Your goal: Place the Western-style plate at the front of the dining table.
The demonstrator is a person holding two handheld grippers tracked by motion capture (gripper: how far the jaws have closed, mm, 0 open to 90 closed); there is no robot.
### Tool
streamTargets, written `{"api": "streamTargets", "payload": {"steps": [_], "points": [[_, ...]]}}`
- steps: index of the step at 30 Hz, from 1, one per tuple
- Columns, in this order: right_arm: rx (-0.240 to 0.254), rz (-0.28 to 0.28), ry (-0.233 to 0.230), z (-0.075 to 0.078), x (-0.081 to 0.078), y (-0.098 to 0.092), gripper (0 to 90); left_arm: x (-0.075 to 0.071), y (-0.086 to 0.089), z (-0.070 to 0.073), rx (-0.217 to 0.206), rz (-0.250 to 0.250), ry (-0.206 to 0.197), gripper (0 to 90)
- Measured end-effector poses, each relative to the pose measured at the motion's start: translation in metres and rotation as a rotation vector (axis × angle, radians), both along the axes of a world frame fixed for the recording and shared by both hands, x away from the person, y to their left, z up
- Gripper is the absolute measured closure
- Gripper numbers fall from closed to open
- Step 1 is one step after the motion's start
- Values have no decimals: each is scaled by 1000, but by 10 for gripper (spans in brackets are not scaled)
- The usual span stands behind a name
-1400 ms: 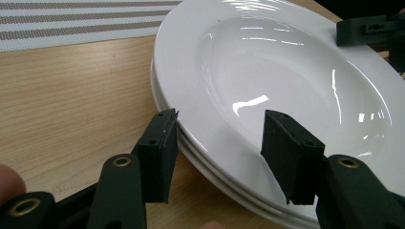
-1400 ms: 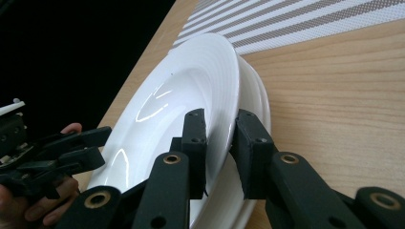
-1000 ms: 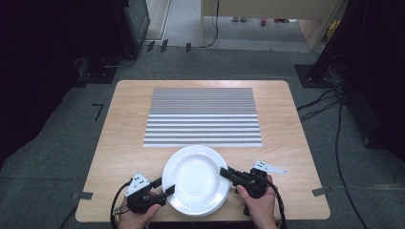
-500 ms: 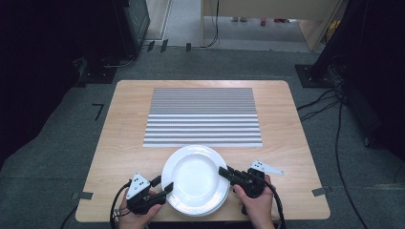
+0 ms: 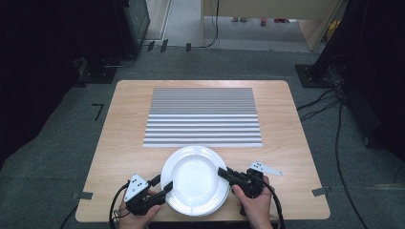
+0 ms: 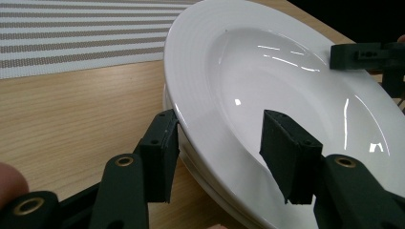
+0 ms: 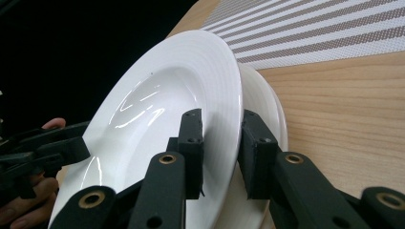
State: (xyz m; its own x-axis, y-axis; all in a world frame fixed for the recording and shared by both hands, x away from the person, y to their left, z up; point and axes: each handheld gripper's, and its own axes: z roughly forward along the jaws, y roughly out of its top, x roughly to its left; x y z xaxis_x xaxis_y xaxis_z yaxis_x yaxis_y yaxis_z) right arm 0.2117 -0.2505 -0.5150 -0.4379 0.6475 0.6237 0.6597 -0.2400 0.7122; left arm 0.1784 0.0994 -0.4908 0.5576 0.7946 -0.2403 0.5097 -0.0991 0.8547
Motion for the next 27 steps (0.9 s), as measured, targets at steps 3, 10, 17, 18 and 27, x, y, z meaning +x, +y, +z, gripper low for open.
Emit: {"api": "streamTargets", "payload": {"steps": [3, 10, 17, 18, 27], "points": [[7, -4, 8, -1, 0, 0, 744, 0, 0, 0, 2, 1, -4, 482], [19, -1, 15, -1, -1, 2, 741, -3, 1, 3, -21, 10, -30, 490], [10, -9, 8, -3, -1, 4, 739, -1, -1, -1, 10, 26, -13, 511], [7, -12, 4, -3, -2, 4, 738, 0, -2, -1, 18, 32, -14, 521], [-13, -50, -15, 1, -8, 8, 738, 1, -3, -2, -14, 65, 7, 559]]}}
